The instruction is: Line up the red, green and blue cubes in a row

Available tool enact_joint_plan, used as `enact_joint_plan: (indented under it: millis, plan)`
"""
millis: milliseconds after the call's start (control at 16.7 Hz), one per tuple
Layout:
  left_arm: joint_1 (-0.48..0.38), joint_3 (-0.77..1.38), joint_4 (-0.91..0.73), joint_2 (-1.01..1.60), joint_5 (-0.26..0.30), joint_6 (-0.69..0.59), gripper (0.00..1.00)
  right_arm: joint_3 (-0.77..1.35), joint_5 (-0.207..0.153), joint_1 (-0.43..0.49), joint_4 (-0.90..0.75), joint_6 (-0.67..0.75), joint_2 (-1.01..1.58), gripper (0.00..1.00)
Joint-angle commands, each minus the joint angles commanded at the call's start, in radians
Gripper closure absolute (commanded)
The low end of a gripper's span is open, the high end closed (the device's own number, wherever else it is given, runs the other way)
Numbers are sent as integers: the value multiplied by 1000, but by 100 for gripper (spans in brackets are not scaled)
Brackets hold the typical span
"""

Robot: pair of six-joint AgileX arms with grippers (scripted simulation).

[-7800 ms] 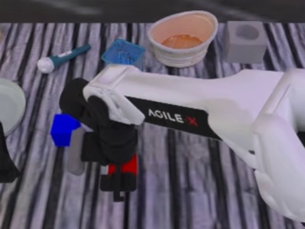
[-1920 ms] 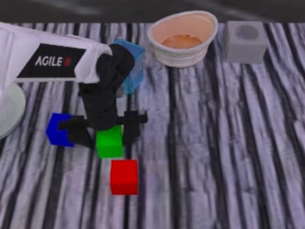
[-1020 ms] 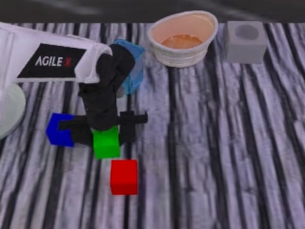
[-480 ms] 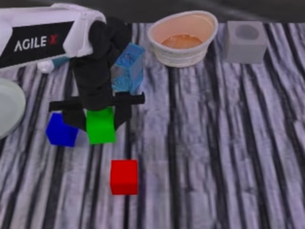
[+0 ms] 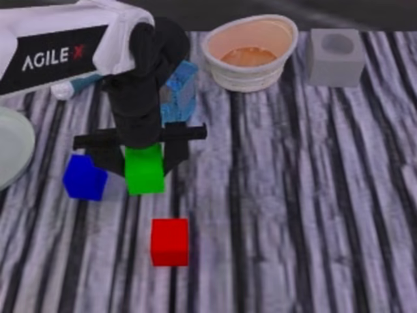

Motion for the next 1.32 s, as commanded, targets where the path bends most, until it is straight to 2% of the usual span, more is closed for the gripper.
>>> enact_joint_plan:
  millis: [420, 540, 900, 1320]
  plan:
    - [-259, 70, -63, 5, 2, -192, 100, 0, 0, 0, 0, 0, 0, 0]
    - [-306, 82, -72, 3, 2, -228, 100, 0, 0, 0, 0, 0, 0, 0]
    - [-311, 68, -55, 7, 2, -231, 100, 0, 0, 0, 0, 0, 0, 0]
    - [-317, -78, 164, 75, 3, -237, 100, 0, 0, 0, 0, 0, 0, 0]
